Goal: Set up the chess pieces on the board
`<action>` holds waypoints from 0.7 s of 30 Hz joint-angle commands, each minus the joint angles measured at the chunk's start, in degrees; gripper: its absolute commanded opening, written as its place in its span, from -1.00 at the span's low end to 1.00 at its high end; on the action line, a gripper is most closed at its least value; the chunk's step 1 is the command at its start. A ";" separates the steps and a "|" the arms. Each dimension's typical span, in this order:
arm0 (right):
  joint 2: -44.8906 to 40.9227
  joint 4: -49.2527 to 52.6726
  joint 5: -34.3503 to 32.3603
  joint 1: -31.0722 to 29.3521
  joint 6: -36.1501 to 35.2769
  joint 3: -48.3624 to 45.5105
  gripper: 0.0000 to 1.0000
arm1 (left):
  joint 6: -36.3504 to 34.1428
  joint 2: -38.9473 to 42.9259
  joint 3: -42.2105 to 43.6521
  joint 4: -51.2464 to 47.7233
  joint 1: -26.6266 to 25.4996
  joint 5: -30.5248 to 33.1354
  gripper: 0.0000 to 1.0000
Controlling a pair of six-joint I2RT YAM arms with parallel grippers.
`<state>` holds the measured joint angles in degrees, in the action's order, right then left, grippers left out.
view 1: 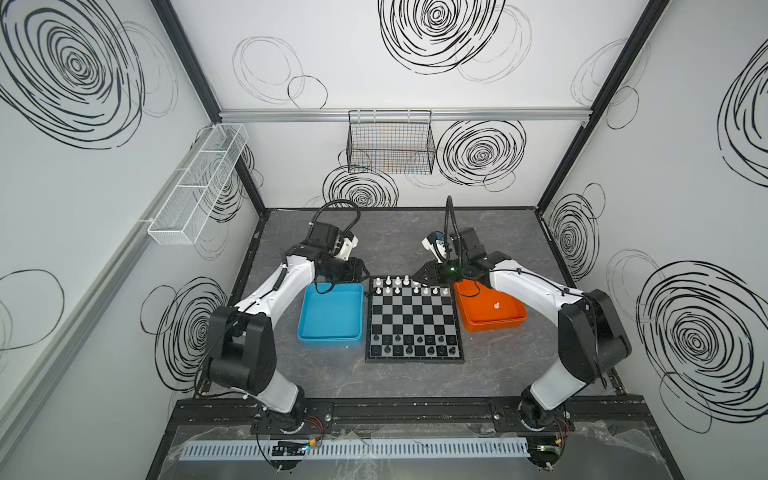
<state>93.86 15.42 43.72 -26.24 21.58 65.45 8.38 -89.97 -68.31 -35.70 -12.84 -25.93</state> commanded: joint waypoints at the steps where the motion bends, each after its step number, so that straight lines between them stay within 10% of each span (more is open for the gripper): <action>1: -1.85 0.93 -0.86 0.29 -1.26 0.47 -0.49 | -7.18 -0.94 -2.22 -2.85 -2.81 7.25 0.08; 21: -3.94 4.53 1.46 6.59 -4.98 -0.32 -0.47 | -16.37 -8.76 -1.69 2.61 -9.93 20.16 0.02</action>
<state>91.70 18.22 44.16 -20.14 18.31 65.43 -5.50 -98.19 -69.17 -34.94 -22.83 -8.01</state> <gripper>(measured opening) 0.265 0.509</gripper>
